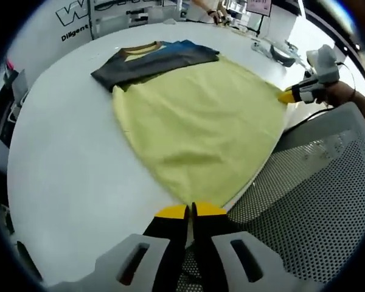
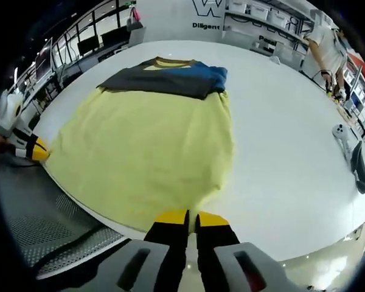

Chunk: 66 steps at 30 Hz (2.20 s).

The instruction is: Fold the garment on the visible template until the final outline fits inside the template.

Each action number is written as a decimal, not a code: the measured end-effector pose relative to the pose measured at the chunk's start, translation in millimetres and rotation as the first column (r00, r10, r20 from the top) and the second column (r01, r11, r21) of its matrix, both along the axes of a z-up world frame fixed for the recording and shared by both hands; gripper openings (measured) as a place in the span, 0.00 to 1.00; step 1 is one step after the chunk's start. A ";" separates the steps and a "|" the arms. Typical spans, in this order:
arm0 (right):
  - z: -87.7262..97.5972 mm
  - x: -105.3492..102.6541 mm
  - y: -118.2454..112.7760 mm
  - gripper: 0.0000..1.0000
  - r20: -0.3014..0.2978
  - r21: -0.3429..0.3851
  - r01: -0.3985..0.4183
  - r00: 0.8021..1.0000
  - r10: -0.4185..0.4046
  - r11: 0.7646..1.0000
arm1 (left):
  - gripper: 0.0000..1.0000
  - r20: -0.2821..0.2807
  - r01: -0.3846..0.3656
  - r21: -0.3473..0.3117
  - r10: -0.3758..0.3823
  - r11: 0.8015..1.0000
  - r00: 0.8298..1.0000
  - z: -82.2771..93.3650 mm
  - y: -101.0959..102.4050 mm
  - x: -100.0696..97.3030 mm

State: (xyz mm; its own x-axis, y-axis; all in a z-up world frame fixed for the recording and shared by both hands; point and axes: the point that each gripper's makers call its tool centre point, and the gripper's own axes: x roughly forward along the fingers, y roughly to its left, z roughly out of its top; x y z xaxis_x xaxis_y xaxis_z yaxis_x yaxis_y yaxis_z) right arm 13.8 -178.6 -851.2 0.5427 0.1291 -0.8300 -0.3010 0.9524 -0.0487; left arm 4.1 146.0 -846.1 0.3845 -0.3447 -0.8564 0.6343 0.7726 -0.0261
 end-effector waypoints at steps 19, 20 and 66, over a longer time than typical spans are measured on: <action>14.3 7.3 -4.2 0.00 0.097 0.000 0.077 0.992 -0.077 0.997 | 0.02 0.130 -0.055 -0.076 0.064 0.996 0.989 23.9 7.0 19.7; 15.8 9.3 -4.8 0.00 0.109 -0.006 0.072 0.992 -0.071 0.997 | 0.02 0.134 -0.053 -0.079 0.063 0.995 0.989 25.7 7.9 20.1; 91.1 101.9 2.6 0.00 0.366 0.012 0.073 0.928 -0.073 0.997 | 0.02 0.431 -0.138 -0.200 0.214 0.970 0.877 121.5 12.6 126.9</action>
